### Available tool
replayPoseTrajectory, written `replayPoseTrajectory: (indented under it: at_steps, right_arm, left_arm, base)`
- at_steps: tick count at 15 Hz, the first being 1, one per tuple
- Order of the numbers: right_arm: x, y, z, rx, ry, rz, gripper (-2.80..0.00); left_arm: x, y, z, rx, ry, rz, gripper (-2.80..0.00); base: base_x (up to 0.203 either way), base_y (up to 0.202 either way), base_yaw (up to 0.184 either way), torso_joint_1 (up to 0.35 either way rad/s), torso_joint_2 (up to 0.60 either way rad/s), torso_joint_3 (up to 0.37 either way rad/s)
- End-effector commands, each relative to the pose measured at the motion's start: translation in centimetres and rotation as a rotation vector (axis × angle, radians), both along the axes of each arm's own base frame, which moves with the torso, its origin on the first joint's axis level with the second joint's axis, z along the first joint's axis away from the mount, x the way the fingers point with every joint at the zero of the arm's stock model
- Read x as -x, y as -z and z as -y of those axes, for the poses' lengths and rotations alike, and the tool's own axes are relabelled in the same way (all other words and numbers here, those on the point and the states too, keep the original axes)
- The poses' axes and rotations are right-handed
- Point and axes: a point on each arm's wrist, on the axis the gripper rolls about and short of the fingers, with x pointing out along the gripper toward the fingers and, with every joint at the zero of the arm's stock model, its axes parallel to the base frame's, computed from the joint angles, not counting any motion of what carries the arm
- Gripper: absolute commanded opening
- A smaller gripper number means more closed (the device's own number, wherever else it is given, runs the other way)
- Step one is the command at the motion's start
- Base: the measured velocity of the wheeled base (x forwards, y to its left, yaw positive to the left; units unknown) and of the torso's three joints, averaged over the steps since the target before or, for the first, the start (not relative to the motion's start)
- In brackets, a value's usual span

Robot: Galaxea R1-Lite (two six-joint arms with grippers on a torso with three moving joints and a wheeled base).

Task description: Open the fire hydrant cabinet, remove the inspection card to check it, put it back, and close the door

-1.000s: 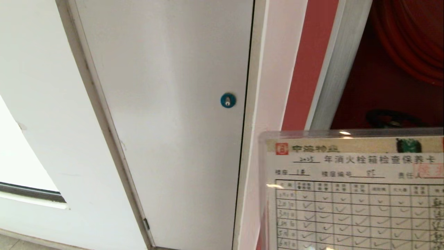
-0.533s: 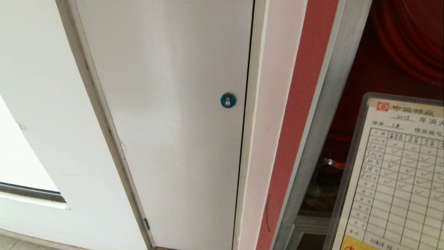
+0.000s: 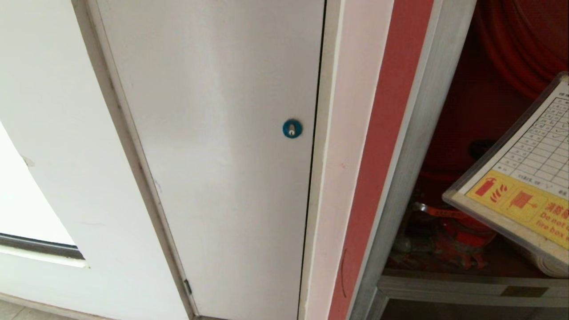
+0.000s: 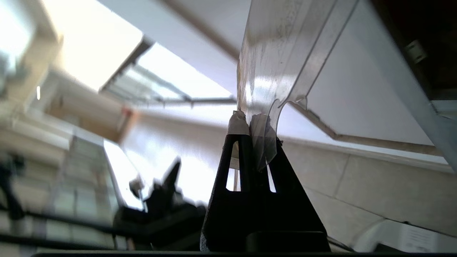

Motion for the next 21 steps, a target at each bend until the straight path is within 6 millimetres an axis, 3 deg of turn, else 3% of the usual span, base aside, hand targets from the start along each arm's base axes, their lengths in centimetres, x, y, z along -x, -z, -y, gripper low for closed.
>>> replayPoseTrajectory:
  at_steps: [1,5,12,15,21]
  right_arm:
    - [-1.9,-0.5,-0.8,-0.02,0.071,-0.073,-2.8]
    - [-3.3,-0.8,-0.9,-0.057,0.184,-0.131,-2.8]
    - [-4.1,-0.4,-0.1,-0.084,0.358,-0.194,-2.8]
    - [-4.4,-1.3,0.3,-0.171,0.439,-0.219,-2.8]
    - [-7.5,-2.1,0.8,-0.237,0.474,-0.294,-2.8]
  left_arm:
    - [0.0,0.0,0.0,0.0,-0.001,-0.002,-2.8]
    - [0.0,0.0,0.0,0.0,-0.001,-0.002,-2.8]
    - [0.0,0.0,0.0,0.0,0.0,-0.002,-2.8]
    - [0.0,0.0,0.0,0.0,0.0,-0.002,-2.8]
    - [0.0,0.0,0.0,0.0,-0.001,-0.002,-2.8]
  base:
    - [0.0,0.0,0.0,0.0,0.0,0.0]
    - [0.0,0.0,0.0,0.0,0.0,0.0]
    - [0.0,0.0,0.0,0.0,0.0,0.0]
    - [0.0,0.0,0.0,0.0,0.0,0.0]
    - [0.0,0.0,0.0,0.0,0.0,0.0]
